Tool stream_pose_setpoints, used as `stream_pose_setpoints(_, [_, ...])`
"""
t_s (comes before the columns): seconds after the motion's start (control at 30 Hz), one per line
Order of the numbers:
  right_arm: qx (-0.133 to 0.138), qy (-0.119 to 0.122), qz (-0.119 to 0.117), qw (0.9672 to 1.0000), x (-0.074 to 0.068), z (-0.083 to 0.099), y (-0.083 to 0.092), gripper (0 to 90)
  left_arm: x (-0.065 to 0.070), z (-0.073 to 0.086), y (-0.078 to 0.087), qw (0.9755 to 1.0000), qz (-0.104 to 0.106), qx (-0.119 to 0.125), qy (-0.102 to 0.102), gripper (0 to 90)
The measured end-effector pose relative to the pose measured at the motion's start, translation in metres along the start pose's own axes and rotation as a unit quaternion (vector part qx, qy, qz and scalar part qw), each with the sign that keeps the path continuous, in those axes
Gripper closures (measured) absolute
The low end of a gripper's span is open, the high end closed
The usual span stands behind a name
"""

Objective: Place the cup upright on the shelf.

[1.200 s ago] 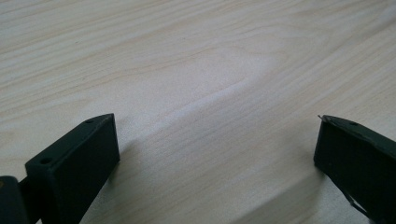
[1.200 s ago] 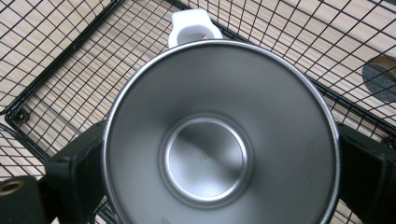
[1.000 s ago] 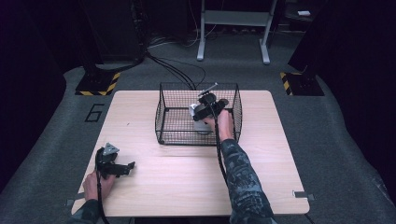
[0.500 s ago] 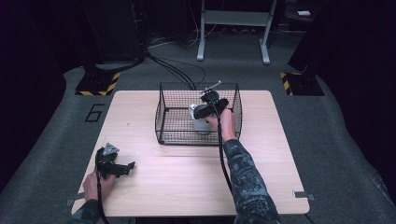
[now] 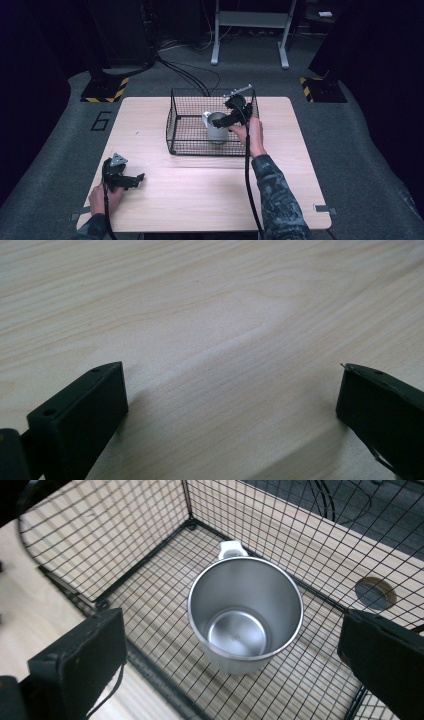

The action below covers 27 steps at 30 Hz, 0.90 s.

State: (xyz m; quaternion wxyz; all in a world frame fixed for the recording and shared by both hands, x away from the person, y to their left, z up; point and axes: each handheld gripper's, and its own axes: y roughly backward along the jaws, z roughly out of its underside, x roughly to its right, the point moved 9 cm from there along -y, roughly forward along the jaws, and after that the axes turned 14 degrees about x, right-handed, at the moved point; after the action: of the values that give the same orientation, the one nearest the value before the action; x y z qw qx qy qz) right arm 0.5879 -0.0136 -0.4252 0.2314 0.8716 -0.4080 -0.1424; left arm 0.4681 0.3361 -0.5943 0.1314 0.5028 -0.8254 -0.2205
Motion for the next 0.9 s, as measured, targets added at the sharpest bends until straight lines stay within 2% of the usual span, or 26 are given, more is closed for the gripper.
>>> stream_pose_setpoints(0.33, [0.015,0.031,-0.01,0.9994,-0.012,0.003,0.042,0.0,0.0,0.0,0.0,1.0,0.0,0.0,0.0,0.0])
stream_pose_setpoints(0.43, [0.022,0.029,-0.01,0.9993,-0.015,0.005,0.051,0.0,0.0,0.0,0.0,1.0,0.0,0.0,0.0,0.0])
stream_pose_setpoints(0.47, [0.024,0.027,-0.008,0.9993,-0.016,0.006,0.057,0.0,0.0,0.0,0.0,1.0,0.0,0.0,0.0,0.0])
stream_pose_setpoints(0.57, [0.035,0.045,-0.01,0.9983,-0.018,0.009,0.074,0.0,0.0,0.0,0.0,1.0,0.0,0.0,0.0,0.0])
stream_pose_setpoints(0.63, [0.04,0.044,-0.007,0.9982,-0.021,0.013,0.084,0.0,0.0,0.0,0.0,1.0,0.0,0.0,0.0,0.0])
stream_pose_setpoints(0.7, [0.04,0.057,-0.005,0.9976,-0.02,0.017,0.093,0.0,0.0,0.0,0.0,1.0,0.0,0.0,0.0,0.0])
stream_pose_setpoints(0.73, [0.043,0.049,0.0,0.9978,-0.021,0.019,0.097,0.0,0.0,0.0,0.0,1.0,0.0,0.0,0.0,0.0])
stream_pose_setpoints(0.83, [0.046,0.055,0.008,0.9974,-0.017,0.029,0.109,0.0,0.0,0.0,0.0,1.0,0.0,0.0,0.0,0.0])
stream_pose_setpoints(0.9, [0.046,0.051,0.015,0.9975,-0.013,0.037,0.118,0.0,0.0,0.0,0.0,1.0,0.0,0.0,0.0,0.0])
